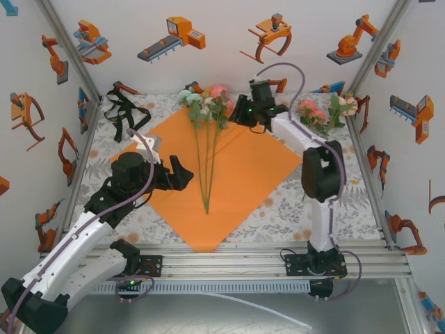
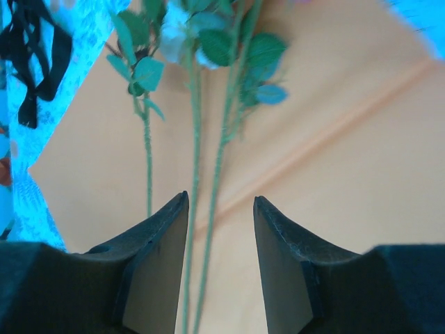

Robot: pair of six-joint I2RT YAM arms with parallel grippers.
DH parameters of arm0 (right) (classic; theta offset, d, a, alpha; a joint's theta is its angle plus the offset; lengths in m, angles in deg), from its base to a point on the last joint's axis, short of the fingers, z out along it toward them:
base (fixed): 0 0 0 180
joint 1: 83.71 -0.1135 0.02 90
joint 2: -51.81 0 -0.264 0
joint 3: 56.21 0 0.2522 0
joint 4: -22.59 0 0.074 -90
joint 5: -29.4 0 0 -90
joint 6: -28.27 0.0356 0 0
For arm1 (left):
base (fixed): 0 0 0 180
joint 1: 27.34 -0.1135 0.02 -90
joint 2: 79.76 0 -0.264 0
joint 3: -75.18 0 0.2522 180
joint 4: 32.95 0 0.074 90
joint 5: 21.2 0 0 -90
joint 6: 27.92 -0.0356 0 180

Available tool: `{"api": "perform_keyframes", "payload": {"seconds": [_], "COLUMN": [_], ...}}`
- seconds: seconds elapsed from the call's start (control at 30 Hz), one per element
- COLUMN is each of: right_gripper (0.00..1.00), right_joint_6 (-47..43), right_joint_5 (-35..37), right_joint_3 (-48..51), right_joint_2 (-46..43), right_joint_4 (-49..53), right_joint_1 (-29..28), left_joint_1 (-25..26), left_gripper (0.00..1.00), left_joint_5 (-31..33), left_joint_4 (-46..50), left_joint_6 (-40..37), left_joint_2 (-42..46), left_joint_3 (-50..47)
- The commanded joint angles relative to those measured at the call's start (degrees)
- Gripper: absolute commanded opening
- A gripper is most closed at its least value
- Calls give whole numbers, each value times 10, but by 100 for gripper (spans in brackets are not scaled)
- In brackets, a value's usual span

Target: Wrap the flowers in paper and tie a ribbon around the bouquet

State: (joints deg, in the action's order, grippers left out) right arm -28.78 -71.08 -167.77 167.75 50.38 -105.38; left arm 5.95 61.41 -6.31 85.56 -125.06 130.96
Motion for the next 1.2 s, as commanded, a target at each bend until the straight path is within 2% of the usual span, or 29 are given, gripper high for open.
{"api": "perform_keyframes", "payload": {"seconds": [0.0,0.1,0.27,0.4,0.63,0.87,0.97,1.1,1.17], "right_gripper": [42,45,45,45,41,37,28,7,1], "right_joint_6": [-88,-140,-173,-157,-124,-97,-95,-105,-110], "right_joint_5": [85,144,153,162,105,64,68,87,100], "right_joint_3": [58,92,48,52,43,20,20,25,31], "right_joint_2": [-67,-89,-42,-20,23,68,74,64,46], "right_joint_4": [19,48,142,143,132,130,128,125,126], "right_joint_1": [60,131,236,291,342,353,353,353,353], "left_joint_1": [10,32,52,54,55,54,55,55,55], "left_gripper": [98,98,99,99,100,100,100,100,100], "left_joint_5": [-140,-157,-135,-113,-87,-74,-68,-60,-45], "left_joint_4": [-111,-130,-103,-101,-88,-85,-74,-68,-66], "left_joint_6": [8,-8,-39,-39,-42,-47,-46,-47,-48], "left_joint_2": [-6,-24,-49,-48,-45,-53,-63,-64,-64], "left_joint_3": [-6,6,31,26,24,30,34,35,34]}}
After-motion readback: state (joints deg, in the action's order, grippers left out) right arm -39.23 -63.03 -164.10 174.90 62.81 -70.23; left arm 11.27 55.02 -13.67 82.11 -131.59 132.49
